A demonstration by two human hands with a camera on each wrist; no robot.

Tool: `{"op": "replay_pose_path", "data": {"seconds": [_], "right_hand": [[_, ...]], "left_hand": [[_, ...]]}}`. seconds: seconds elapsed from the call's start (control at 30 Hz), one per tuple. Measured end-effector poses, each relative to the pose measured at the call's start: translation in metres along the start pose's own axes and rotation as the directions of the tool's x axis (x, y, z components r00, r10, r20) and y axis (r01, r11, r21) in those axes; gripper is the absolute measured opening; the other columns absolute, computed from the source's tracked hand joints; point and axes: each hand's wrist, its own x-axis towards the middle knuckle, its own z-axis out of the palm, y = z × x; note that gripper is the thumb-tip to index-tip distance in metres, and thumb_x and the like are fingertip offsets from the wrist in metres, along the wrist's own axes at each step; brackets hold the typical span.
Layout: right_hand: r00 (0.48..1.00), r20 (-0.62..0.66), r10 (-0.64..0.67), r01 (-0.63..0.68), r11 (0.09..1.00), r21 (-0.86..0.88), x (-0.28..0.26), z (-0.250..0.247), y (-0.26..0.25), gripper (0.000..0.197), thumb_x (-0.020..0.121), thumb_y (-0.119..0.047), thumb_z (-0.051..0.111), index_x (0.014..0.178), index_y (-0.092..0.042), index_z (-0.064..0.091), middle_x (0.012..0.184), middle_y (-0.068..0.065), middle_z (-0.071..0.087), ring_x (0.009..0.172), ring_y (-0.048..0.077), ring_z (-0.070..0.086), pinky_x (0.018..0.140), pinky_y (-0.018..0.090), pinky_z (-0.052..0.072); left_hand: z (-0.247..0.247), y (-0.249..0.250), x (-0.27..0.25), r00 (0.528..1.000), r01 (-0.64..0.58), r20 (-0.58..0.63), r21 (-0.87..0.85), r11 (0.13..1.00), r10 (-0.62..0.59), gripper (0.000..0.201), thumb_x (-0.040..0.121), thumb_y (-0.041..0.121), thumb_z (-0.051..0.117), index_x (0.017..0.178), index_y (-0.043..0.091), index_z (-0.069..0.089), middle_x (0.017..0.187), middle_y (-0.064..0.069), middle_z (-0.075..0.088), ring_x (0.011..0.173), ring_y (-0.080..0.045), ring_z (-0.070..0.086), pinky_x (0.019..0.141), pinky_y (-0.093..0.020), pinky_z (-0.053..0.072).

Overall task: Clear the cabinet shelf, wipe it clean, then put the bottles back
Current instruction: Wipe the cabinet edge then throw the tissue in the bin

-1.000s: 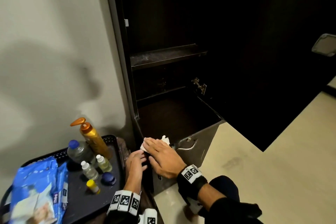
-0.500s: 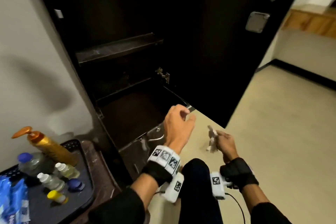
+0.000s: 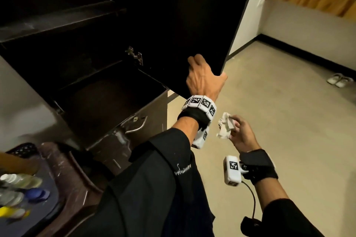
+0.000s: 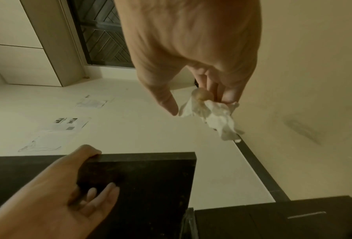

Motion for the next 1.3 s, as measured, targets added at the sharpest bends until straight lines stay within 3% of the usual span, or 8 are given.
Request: {"op": "replay_pose_path", "data": {"seconds": [0.3,0.53,0.67,0.87,1.0,1.13,1.2,1.3], "right_hand": [[0.994,0.108,0.022,-0.032,0.996,0.085,-0.037,0.061,0.011,0.029,0.098,-0.021,0.038,0.078,-0.010,0.056,0.073,0.005,0.055,0.057,0.017,0.058,0.050,0.024,0.055],[0.979,0.189,0.077,-0.095,0.992,0.088,-0.065,0.121,0.028,0.064,0.090,-0.030,0.035,0.138,0.005,0.059,0.121,0.022,0.065,0.113,0.035,0.064,0.087,0.050,0.062],[0.940,0.315,0.129,-0.138,0.990,0.009,-0.086,0.164,0.044,0.075,0.077,-0.033,0.048,0.139,0.008,0.058,0.145,0.029,0.057,0.139,0.045,0.053,0.111,0.057,0.048],[0.908,0.384,0.165,-0.147,0.986,-0.075,-0.091,0.232,0.080,0.062,0.083,-0.031,0.064,0.129,0.011,0.061,0.123,0.025,0.067,0.114,0.041,0.069,0.103,0.055,0.054],[0.943,0.327,0.064,0.023,0.966,-0.257,-0.079,0.284,0.109,0.019,0.086,-0.010,0.057,0.100,0.003,0.060,0.095,0.022,0.061,0.065,0.031,0.066,0.062,0.040,0.062],[0.920,0.193,-0.340,0.383,0.683,-0.622,-0.058,0.317,0.128,0.005,0.071,-0.026,0.072,0.069,-0.021,0.072,0.072,-0.006,0.069,0.080,0.021,0.067,0.067,0.032,0.053],[0.842,0.293,-0.453,0.508,0.483,-0.713,-0.060,0.329,0.132,0.012,0.079,-0.042,0.076,0.079,-0.031,0.081,0.081,-0.013,0.076,0.088,0.013,0.069,0.079,0.024,0.053],[0.747,0.394,-0.536,0.553,0.170,-0.816,-0.048,0.341,0.133,0.026,0.087,-0.031,0.064,0.106,-0.035,0.082,0.108,-0.003,0.080,0.108,0.023,0.071,0.091,0.028,0.053]], "left_hand": [[-0.031,-0.072,-0.059,1.000,0.009,0.009,-0.068,0.998,-0.008,0.052,0.066,0.036,0.070,0.102,0.012,0.043,0.104,-0.007,0.046,0.085,-0.029,0.059,0.059,-0.036,0.049],[-0.112,-0.163,-0.090,0.999,-0.028,-0.027,-0.084,0.996,0.026,0.044,0.079,0.035,0.065,0.115,0.015,0.049,0.109,-0.001,0.056,0.085,-0.020,0.063,0.066,-0.025,0.040],[-0.156,-0.218,-0.086,0.989,0.051,-0.128,-0.156,0.986,-0.072,0.038,0.082,0.029,0.062,0.117,0.013,0.056,0.109,-0.004,0.066,0.096,-0.025,0.066,0.076,-0.031,0.048],[-0.210,-0.295,-0.051,0.979,0.140,-0.144,-0.040,0.989,-0.145,0.038,0.087,0.040,0.065,0.113,0.012,0.062,0.110,-0.007,0.069,0.099,-0.031,0.065,0.083,-0.036,0.048],[-0.233,-0.323,-0.027,0.987,0.122,-0.121,0.120,0.985,-0.108,0.040,0.085,0.051,0.065,0.104,0.015,0.063,0.105,-0.006,0.070,0.097,-0.033,0.065,0.075,-0.038,0.044],[-0.240,-0.341,-0.013,0.956,0.229,-0.198,0.034,0.973,-0.218,0.047,0.077,0.057,0.070,0.104,0.020,0.061,0.104,0.002,0.068,0.100,-0.024,0.064,0.080,-0.036,0.045],[-0.242,-0.349,-0.006,0.934,0.280,-0.229,-0.001,0.960,-0.273,0.046,0.074,0.058,0.072,0.098,0.021,0.060,0.100,0.003,0.069,0.097,-0.024,0.065,0.080,-0.037,0.048],[-0.246,-0.357,0.010,0.901,0.358,-0.257,-0.015,0.934,-0.350,0.042,0.075,0.060,0.072,0.088,0.021,0.063,0.096,0.000,0.073,0.096,-0.030,0.066,0.078,-0.038,0.048]]}}
